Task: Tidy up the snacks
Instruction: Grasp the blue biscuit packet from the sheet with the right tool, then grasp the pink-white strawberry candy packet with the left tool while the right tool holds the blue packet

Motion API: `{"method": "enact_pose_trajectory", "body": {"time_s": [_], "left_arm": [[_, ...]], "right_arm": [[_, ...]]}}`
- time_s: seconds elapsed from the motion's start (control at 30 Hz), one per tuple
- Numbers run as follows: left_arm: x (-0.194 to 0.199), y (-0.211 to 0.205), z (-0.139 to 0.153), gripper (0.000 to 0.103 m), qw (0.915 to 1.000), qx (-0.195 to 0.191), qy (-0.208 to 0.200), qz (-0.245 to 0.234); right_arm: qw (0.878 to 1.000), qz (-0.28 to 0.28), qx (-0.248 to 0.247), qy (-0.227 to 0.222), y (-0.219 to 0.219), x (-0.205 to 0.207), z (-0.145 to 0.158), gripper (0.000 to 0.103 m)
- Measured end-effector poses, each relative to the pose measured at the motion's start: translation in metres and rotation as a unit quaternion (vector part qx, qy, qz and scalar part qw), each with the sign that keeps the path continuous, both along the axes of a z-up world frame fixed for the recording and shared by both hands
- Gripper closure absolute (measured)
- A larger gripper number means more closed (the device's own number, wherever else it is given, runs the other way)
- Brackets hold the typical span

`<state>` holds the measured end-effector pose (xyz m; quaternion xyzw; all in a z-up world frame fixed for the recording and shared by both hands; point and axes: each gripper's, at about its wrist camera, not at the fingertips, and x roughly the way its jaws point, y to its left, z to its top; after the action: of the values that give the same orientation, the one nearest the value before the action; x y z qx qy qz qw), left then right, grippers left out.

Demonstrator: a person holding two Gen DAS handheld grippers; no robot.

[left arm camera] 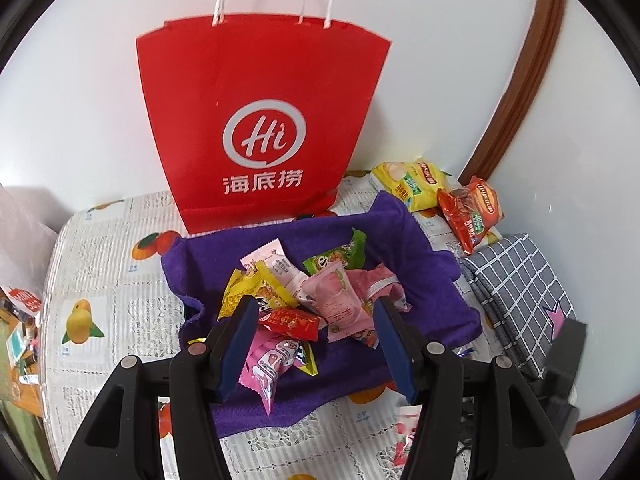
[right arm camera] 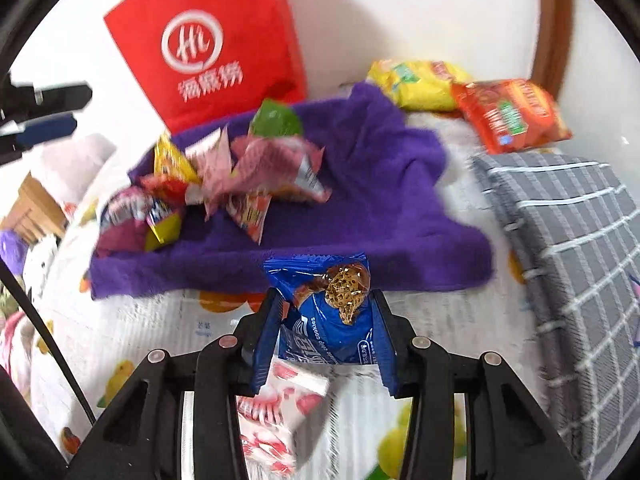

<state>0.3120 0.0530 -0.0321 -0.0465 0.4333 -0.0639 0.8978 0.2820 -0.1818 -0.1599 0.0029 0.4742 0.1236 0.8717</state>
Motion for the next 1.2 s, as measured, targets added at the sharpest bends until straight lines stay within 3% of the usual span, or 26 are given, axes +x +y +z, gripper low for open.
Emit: {"method": "enact_pose_trajectory", "body": {"time_s": [0.23, 0.37, 0.57, 0.83, 1.2], "left_arm": [[-0.023, -0.026, 0.006, 0.043, 0.9996, 0.022, -0.013, -0.016], [-0.039, -0.047, -0.014, 0.043, 0.9985, 0.049, -0.001, -0.023], [-0.062, -0.067, -0.059, 0.043, 0.9970, 0.045, 0.055, -0.029], [-0.093, -0.084, -0.100, 0.043, 0.9931, 0.058, 0.095, -0.037], [-0.098, -0.107, -0.134, 0.043, 0.9904, 0.023, 0.126, -0.051]], "right_arm": [[1.000, -0.017, -0.007, -0.006, -0.030, -0.033, 0.022, 0.060], [0.999, -0.020, -0.017, 0.025, -0.046, -0.054, 0.005, 0.060], [0.998, -0.028, -0.010, 0.055, -0.063, -0.079, -0.025, 0.060], [0.999, -0.026, -0.029, 0.006, -0.059, -0.093, -0.035, 0.058], [0.999, -0.016, -0.015, -0.026, -0.063, -0.101, -0.037, 0.058]]}}
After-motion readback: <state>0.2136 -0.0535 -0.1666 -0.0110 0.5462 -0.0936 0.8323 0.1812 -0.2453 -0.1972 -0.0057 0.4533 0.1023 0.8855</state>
